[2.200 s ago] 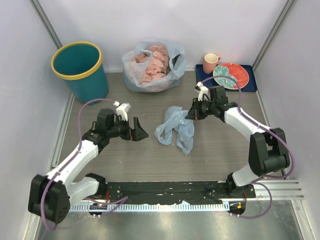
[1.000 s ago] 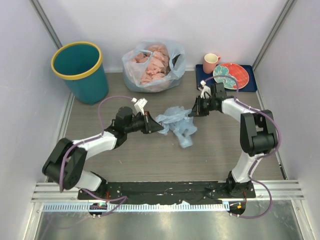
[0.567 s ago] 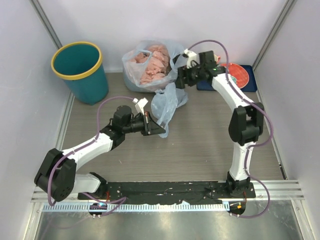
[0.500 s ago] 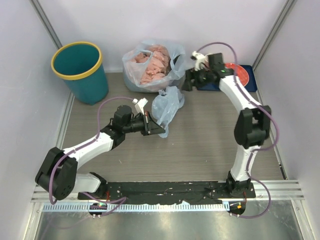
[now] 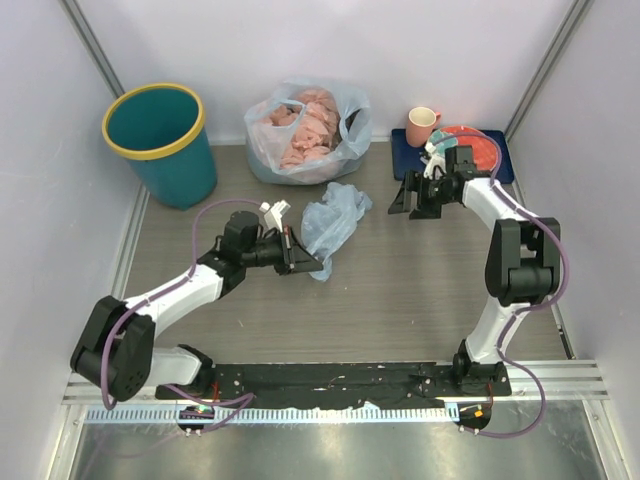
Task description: Put the trash bags into the trash bin
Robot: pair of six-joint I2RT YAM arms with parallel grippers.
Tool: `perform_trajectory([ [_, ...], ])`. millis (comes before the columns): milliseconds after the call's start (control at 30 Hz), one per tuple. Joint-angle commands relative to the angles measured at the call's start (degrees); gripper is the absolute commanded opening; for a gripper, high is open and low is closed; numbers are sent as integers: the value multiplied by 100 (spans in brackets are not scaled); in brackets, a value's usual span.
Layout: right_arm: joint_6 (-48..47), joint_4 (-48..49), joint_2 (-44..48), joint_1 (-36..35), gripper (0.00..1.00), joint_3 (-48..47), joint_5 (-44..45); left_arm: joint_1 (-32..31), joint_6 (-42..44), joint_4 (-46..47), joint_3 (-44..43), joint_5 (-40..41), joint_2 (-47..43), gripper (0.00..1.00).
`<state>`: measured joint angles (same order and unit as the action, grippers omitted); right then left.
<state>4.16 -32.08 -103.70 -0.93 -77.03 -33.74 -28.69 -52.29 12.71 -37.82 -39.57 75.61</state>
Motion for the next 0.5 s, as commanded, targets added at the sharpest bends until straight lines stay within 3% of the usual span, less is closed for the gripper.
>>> perform_trajectory([
  [0,1297,1246,-317,-302,80,-286,288,21,518,-646,178,-314,-451,0],
  [133,1780,1660,-738,-583,78,-373,657,21,589,-735,284,-446,-539,0],
  [467,1755,1775,-1363,-1146,75,-567,1246,118,598,-717,504,-517,-671,0],
])
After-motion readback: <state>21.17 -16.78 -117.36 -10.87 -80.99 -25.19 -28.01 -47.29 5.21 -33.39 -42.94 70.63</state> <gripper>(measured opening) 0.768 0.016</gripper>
